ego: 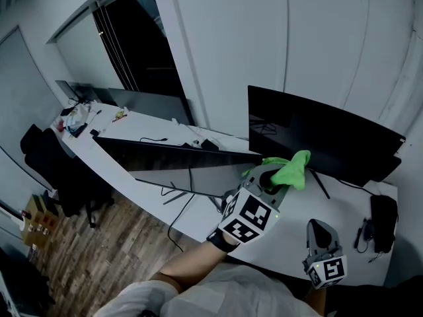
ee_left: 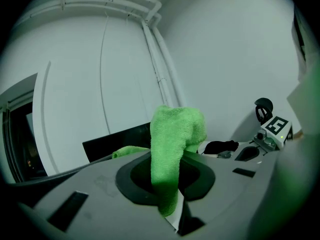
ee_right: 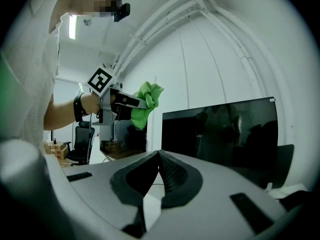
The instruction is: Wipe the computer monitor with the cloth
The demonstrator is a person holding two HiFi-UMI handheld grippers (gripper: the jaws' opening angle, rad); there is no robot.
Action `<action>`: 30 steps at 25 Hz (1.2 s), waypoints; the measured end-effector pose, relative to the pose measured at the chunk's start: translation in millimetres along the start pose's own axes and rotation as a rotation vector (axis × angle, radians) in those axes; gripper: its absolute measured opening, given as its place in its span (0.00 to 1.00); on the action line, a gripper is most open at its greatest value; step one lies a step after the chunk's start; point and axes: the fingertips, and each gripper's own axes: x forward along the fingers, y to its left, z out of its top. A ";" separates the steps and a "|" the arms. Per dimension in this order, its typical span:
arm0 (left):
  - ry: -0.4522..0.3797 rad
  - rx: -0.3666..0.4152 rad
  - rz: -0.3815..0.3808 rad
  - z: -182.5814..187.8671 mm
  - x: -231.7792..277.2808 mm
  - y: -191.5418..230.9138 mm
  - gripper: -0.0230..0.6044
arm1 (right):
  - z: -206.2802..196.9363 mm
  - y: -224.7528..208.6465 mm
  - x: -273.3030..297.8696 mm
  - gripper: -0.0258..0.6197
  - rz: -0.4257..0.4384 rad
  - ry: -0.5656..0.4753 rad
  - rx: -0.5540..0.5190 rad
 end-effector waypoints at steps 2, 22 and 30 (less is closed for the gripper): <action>0.015 -0.022 -0.004 -11.6 2.5 -2.2 0.12 | -0.9 -0.8 0.7 0.04 -0.003 0.004 0.005; 0.145 -0.222 -0.052 -148.8 32.0 -30.4 0.12 | -20.7 18.5 14.6 0.04 0.069 0.094 -0.012; 0.220 -0.261 -0.053 -209.9 45.6 -39.6 0.12 | -30.6 22.4 6.9 0.04 0.067 0.117 -0.009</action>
